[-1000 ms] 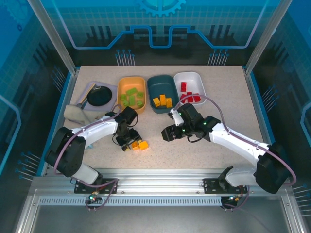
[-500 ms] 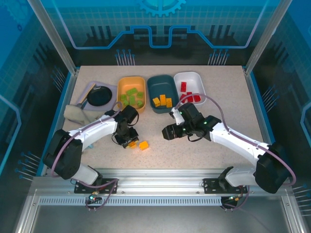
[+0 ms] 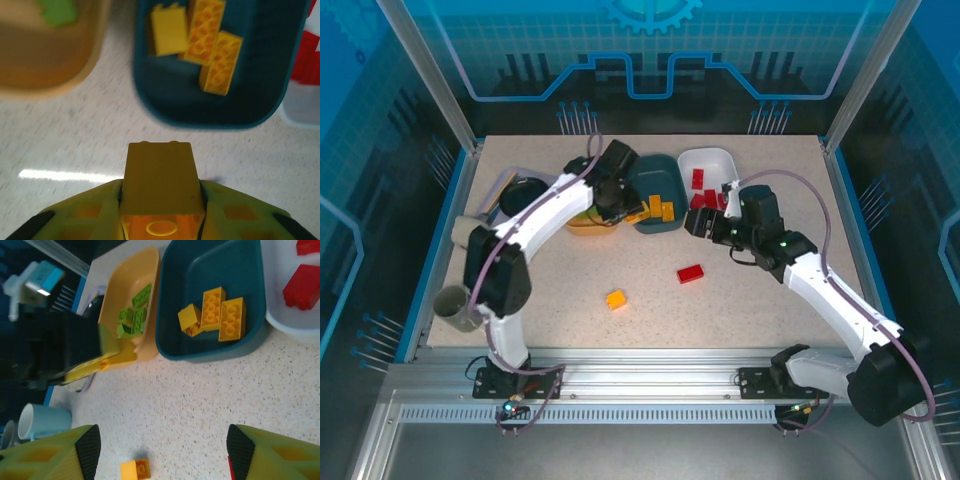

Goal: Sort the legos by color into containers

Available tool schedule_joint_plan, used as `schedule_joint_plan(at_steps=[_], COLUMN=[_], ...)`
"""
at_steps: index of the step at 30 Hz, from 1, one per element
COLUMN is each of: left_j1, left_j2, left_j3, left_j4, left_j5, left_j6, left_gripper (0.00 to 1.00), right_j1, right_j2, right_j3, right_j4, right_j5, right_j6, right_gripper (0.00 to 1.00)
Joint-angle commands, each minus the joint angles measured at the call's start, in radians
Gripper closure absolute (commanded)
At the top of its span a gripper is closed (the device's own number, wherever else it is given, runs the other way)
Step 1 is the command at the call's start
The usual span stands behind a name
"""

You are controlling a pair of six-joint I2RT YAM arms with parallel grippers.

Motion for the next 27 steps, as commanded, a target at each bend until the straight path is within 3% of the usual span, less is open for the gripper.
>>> schedule_joint_plan(at_steps=[1,9,14,19,27], left_j1=[-0.002,0.024,0.042,0.054,0.056], left_j2=[0.125,0.467,0.543,0.617,0.621], left_j3=[0.187,0.626,0.664,0.711,0.741], left_j4=[-0.023,-0.088,-0.019,-0.009,-0.047], left_j5=[-0.036,-0.149,-0.197,-0.159,-0.102], left_j6=[0.083,0.138,0.137,0.115,0.097], left_gripper=[0.67,0.66,0.64,0.62,0.46], right_j1=[-0.031,-0.057,-0.073,-0.076,-0.074], right_j2=[0.020,0.047,0.035,0.025,0.064], right_j3=[0.009,0.049,0.043,0.035,0.087], right_j4=[0.084,0.050,0.021,-0.027,-0.268], right_j5=[-0.009,-0.035,-0.043,-0.043,0.070], right_j6=[0.066,0.059,0.045,0.021,-0.044], right_gripper=[0.30,0.30,0.30,0.30,0.28])
